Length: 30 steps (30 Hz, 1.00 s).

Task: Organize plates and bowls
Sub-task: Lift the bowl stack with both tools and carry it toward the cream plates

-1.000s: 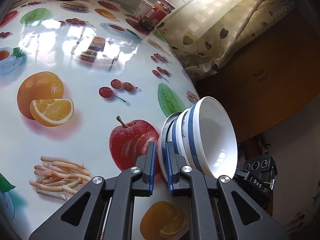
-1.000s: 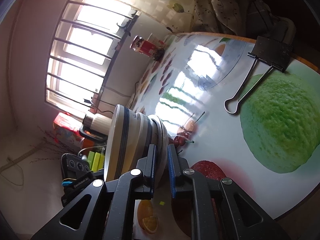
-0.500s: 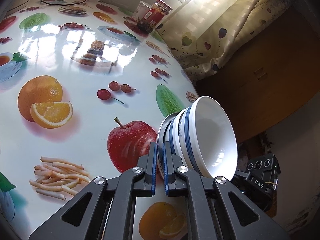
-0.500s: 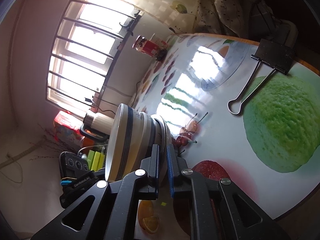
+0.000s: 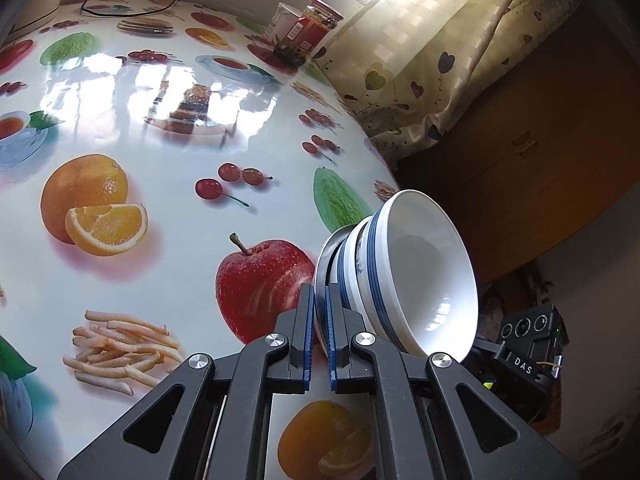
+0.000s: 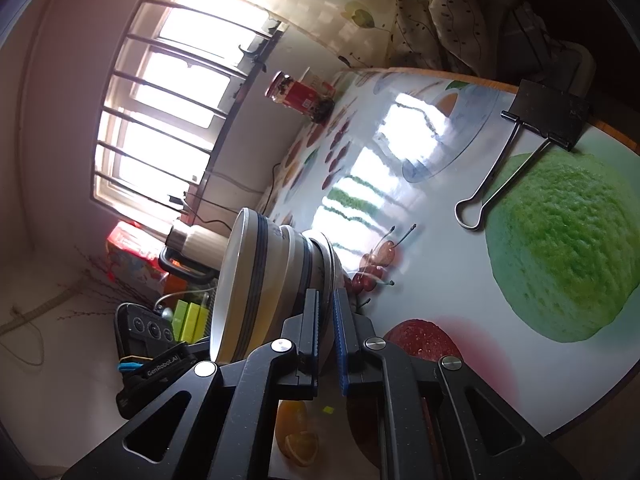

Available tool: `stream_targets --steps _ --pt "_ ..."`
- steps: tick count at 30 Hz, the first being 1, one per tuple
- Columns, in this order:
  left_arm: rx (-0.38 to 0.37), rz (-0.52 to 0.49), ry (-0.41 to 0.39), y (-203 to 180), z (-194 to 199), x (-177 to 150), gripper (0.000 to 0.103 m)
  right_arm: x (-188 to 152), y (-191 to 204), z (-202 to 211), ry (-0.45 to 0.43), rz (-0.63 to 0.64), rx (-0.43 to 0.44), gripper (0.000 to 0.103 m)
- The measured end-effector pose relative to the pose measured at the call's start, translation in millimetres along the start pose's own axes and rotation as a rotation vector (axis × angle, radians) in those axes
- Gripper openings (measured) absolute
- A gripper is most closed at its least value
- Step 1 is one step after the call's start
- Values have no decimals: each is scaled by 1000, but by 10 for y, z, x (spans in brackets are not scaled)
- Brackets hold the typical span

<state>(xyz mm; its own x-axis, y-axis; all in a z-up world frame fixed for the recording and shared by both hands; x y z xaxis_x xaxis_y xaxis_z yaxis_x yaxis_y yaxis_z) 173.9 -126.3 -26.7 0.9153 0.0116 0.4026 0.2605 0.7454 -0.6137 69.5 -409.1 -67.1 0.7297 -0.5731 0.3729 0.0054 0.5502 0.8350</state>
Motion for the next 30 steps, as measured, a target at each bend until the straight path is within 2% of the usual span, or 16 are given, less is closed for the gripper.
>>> stream_targets --steps 13,30 --pt "16 -8 0 -13 11 -13 4 19 43 9 1 10 7 10" --pt "36 -7 -44 -2 206 -28 3 34 185 -93 29 44 33 10"
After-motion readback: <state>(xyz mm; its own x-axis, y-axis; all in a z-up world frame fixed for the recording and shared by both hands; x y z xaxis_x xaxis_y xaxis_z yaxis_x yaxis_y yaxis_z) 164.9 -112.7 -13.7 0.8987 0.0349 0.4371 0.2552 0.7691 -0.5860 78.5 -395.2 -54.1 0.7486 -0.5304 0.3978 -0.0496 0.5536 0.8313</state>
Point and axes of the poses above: each gripper's, at about its wrist camera, not at the fingertips, and z roughly against the way its jaws point, y to its left, x to its top, the point moved 2 cm from there along -z, roughly the way its jaws point, and after that the axes turned 4 degrees about y, right-handed, at the moved point
